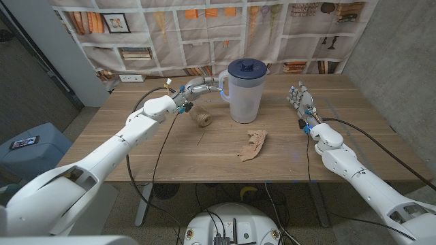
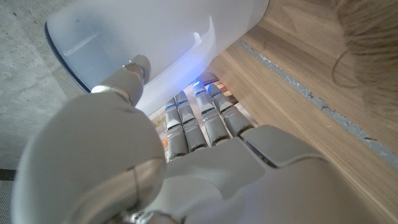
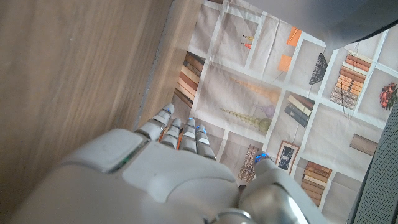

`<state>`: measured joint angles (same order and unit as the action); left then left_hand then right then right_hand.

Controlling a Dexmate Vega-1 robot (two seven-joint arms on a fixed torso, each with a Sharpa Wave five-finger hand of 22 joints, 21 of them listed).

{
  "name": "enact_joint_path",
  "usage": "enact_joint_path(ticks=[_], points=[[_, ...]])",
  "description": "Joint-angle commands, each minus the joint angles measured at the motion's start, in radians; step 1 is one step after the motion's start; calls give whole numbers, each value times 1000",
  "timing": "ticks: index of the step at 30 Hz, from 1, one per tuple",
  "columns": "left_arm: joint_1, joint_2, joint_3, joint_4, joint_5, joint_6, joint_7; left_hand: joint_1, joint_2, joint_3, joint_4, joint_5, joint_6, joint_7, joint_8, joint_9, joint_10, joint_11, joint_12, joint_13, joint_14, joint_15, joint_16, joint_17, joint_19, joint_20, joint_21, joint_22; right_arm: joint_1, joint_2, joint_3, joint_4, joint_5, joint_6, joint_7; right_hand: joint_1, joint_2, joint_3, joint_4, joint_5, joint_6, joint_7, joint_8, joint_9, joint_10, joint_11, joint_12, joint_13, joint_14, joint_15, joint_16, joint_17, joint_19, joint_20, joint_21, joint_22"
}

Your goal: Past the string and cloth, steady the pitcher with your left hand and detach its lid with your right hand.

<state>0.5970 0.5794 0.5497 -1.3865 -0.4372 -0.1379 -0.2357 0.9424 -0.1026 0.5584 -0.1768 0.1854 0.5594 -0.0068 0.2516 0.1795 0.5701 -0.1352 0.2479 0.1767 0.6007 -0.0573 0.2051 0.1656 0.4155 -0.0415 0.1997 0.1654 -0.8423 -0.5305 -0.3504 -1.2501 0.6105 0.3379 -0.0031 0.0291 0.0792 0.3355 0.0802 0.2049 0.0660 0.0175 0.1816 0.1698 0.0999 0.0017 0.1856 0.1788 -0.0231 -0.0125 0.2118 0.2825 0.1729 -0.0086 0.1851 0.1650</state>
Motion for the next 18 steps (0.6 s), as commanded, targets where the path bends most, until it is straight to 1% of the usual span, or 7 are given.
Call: enact_joint_path(ticks=[1,4,6,10,12,13,18], points=[[23,-15,-5,-23,5,17,66,19,2,-12,1,1,28,0,3,1,27,-2,2,2,28,-126,6,2,17,-15,5,3,5,1,0,8,2,4,7,-6,14,0,3,3,11,0,9,6,7,-5,4,3,0,6,2,2,1,3,6,4],[23,-19,-4,-21,6,13,70,26,5,-20,2,1,45,2,2,1,43,-3,2,2,43,-128,7,2,25,-22,5,3,7,2,0,12,3,5,9,-6,15,1,4,3,11,0,9,6,7,-5,4,3,1,7,3,1,1,3,6,4],[22,-21,-2,-22,10,15,76,36,11,-30,4,1,67,1,2,1,69,-12,2,3,63,-135,8,2,36,-32,5,3,8,2,0,13,4,5,11,-6,15,0,4,4,12,0,9,6,7,-5,4,3,0,7,2,1,2,4,6,4],[27,-25,-2,-30,11,21,90,49,25,-44,6,1,105,5,1,2,106,-16,2,3,96,-143,11,3,52,-49,5,3,8,3,1,15,4,6,11,-5,15,0,4,4,14,-2,9,6,7,-5,4,3,1,7,2,0,4,6,7,4],[29,-29,-4,-24,-3,20,80,53,29,-50,7,0,118,2,0,2,114,-1,1,3,107,-144,12,4,57,-54,5,3,8,3,1,16,5,6,12,-6,14,0,5,4,14,-3,9,6,7,-5,4,3,1,6,2,-1,4,8,7,4],[31,-31,-5,-25,-5,22,84,54,30,-52,7,0,124,2,1,2,116,1,0,3,110,-144,12,3,58,-57,5,3,8,3,1,17,5,6,12,-6,15,0,5,4,14,-3,9,6,7,-5,4,3,1,6,3,-1,5,8,7,4],[35,-28,-5,-34,-2,30,96,65,42,-61,7,0,148,-4,-2,1,142,-10,-1,4,131,-151,13,4,72,-70,6,4,9,5,1,21,7,8,13,-5,16,0,6,4,16,-3,9,6,8,-5,4,3,4,6,3,-2,5,8,7,4]])
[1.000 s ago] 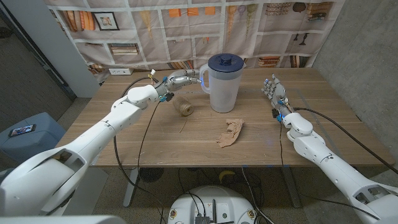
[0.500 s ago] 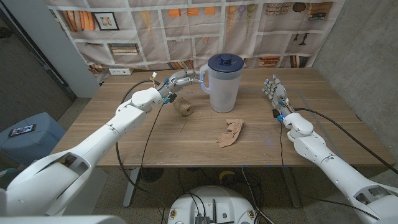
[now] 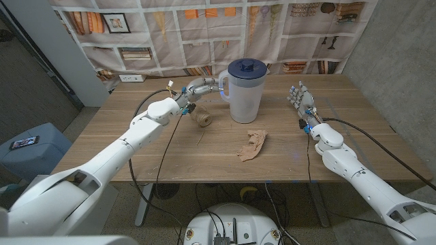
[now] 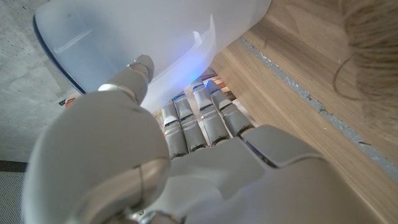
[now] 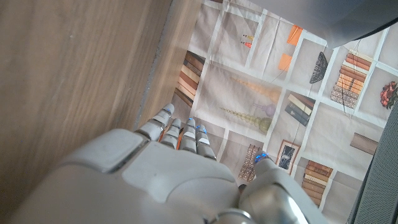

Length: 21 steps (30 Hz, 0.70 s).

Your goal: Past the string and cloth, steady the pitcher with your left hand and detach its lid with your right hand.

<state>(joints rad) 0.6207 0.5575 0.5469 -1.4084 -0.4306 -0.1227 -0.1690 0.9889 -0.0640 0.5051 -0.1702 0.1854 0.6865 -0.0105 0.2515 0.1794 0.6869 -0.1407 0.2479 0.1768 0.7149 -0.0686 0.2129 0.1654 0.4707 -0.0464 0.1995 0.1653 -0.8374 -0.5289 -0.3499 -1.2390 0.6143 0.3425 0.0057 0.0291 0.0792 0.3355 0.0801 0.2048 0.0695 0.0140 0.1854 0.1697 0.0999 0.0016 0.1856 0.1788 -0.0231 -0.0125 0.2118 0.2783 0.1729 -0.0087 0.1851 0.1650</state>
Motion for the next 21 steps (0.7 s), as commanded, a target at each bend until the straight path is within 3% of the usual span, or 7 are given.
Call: enact_joint_path(ticks=[1,10,14,21], points=[[12,-6,-3,-13,-9,15,31,20,6,-9,1,0,27,-2,-2,1,29,-5,-1,4,22,-140,6,4,18,-65,6,4,4,4,0,10,3,3,4,-6,15,0,6,5,13,1,5,6,8,-5,4,3,4,5,3,2,6,8,7,4],[29,-11,-11,-34,-8,31,78,49,33,-22,-2,-1,83,-7,-6,0,77,-11,-3,4,69,-149,9,5,34,-79,5,4,3,5,1,12,3,3,1,-5,16,1,7,5,14,1,5,6,8,-5,4,3,5,4,3,1,7,9,7,4],[36,-15,-13,-39,-6,34,99,65,61,-10,-1,2,114,-16,-8,0,105,-21,-4,3,92,-149,2,1,45,-87,4,3,3,5,2,13,4,3,1,-6,17,0,8,5,15,2,5,6,9,-5,4,3,5,6,3,0,8,9,7,4],[34,-14,-9,-48,10,44,119,63,99,11,9,1,155,-7,-11,0,134,-21,-10,2,114,-145,-14,-2,53,-104,0,1,3,7,2,18,6,5,2,-7,16,-1,10,5,16,3,5,6,9,-5,4,3,5,5,4,0,9,9,7,4]])
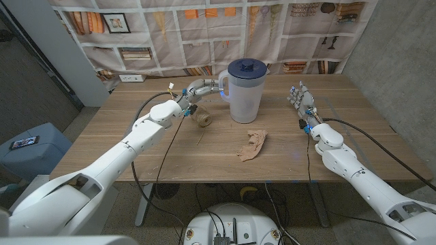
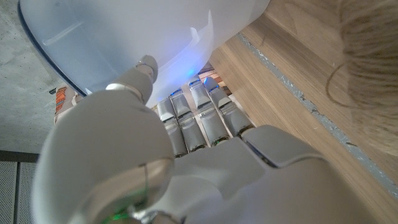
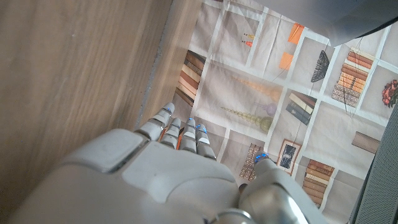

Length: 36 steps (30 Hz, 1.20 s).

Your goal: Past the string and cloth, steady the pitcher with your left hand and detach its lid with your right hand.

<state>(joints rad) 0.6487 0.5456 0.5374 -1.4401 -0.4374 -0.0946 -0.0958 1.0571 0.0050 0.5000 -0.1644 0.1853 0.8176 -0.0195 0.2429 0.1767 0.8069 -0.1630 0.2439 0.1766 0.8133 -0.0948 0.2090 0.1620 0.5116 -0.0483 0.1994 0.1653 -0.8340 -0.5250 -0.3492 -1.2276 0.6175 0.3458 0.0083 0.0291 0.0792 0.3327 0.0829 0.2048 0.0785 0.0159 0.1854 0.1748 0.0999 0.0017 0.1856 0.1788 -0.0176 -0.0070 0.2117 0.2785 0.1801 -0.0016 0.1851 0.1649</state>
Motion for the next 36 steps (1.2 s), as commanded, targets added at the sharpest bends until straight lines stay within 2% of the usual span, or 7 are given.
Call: enact_joint_path(ticks=[1,6,9,12,18,23,36], points=[[5,-2,2,-15,18,14,44,-6,34,18,4,0,26,3,-4,3,19,-1,-6,3,18,-119,-12,1,13,-102,0,1,0,4,1,7,3,2,-1,-7,17,2,8,5,8,2,5,1,9,-5,4,3,0,-1,4,0,2,2,7,4],[0,-6,5,-12,24,10,46,-12,65,37,9,-3,60,7,-8,3,50,3,-9,3,38,-119,-20,1,19,-113,-3,0,-2,5,2,7,2,6,-3,-7,17,2,8,6,8,2,5,1,10,-5,4,3,0,-1,4,0,3,1,7,4],[-3,-7,9,-5,31,-2,41,-26,101,52,19,-8,70,6,-15,4,54,10,-17,3,47,-119,-25,1,32,-112,0,1,-5,3,4,4,2,7,-5,-7,18,2,9,6,8,2,5,1,10,-5,4,3,-1,-1,4,-1,4,0,8,4],[-10,-7,16,1,45,-10,36,-31,112,60,19,-9,80,4,-17,4,70,10,-17,4,50,-121,-28,1,41,-116,1,1,-10,1,6,-2,3,6,-8,-7,18,2,9,6,9,2,5,1,10,-5,4,3,0,-2,4,-1,5,0,8,4],[-14,-18,20,16,51,-35,30,-29,123,74,9,-10,109,4,-14,6,82,10,-21,4,60,-124,-31,0,53,-128,2,1,-19,-3,9,-13,3,7,-16,-7,18,2,10,6,9,2,5,1,11,-5,4,3,0,-2,4,-2,5,2,8,4],[-11,-26,18,24,52,-55,34,-27,127,87,-2,-10,131,3,-16,8,122,10,-17,4,77,-126,-30,1,63,-138,0,1,-26,-8,11,-25,3,4,-19,-6,18,3,10,7,9,2,4,1,11,-5,4,3,2,-1,4,-3,5,2,7,4],[4,-49,7,40,54,-139,42,-15,117,96,-15,-12,163,-3,-14,10,156,9,-17,5,101,-131,-29,2,71,-147,-1,2,-37,-21,15,-49,-1,-1,-23,-6,18,2,12,7,9,3,4,1,13,-5,5,3,2,-1,5,-4,7,3,7,4]])
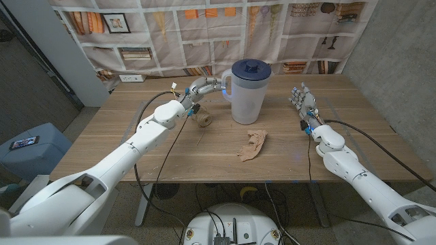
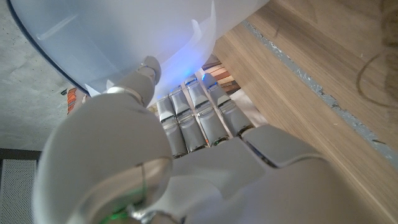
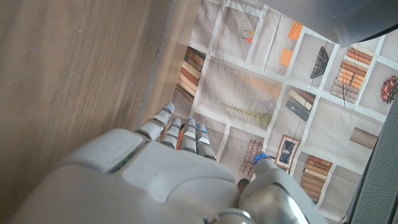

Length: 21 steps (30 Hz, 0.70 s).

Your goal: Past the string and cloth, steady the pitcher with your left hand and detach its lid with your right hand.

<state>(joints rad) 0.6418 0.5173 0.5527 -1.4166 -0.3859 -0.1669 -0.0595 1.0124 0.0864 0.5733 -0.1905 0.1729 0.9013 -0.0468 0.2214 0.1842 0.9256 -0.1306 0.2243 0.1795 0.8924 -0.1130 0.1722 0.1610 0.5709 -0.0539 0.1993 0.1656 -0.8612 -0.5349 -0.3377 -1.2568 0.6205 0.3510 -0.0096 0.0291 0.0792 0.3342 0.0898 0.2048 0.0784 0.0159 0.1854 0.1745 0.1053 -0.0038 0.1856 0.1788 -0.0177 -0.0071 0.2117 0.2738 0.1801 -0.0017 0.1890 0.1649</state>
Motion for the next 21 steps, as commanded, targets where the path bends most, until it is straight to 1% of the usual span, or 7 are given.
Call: enact_joint_path(ticks=[1,6,11,21], points=[[10,-20,-8,17,7,-71,6,30,35,23,11,1,81,24,8,2,38,-23,2,2,23,-112,8,3,12,-141,-1,1,-10,-12,4,-22,-4,-7,-6,-6,17,0,5,7,10,3,4,2,7,0,4,3,2,-2,4,1,6,2,3,4],[8,-33,-12,41,-3,-112,-10,34,33,23,9,1,85,23,7,3,43,-24,1,2,30,-116,9,4,14,-142,-1,2,-14,-21,5,-35,-10,-10,-8,-7,17,0,6,7,11,0,4,2,7,0,4,3,2,-1,5,1,7,3,3,4],[5,-36,-12,48,-6,-121,-21,39,30,25,7,1,86,21,5,3,43,-29,-2,2,30,-116,7,3,16,-144,-1,2,-28,-41,10,-70,-18,-20,-20,-6,17,0,6,7,11,1,4,2,7,0,4,3,2,-1,4,0,7,2,3,4],[-7,-32,-8,55,-9,-116,-46,41,28,26,9,0,92,20,4,4,48,-26,-5,3,35,-115,7,3,19,-145,-1,3,-66,-125,25,-189,-88,-69,-84,-1,18,1,2,8,11,-2,3,2,8,0,4,3,3,-2,5,-2,8,3,3,4]])
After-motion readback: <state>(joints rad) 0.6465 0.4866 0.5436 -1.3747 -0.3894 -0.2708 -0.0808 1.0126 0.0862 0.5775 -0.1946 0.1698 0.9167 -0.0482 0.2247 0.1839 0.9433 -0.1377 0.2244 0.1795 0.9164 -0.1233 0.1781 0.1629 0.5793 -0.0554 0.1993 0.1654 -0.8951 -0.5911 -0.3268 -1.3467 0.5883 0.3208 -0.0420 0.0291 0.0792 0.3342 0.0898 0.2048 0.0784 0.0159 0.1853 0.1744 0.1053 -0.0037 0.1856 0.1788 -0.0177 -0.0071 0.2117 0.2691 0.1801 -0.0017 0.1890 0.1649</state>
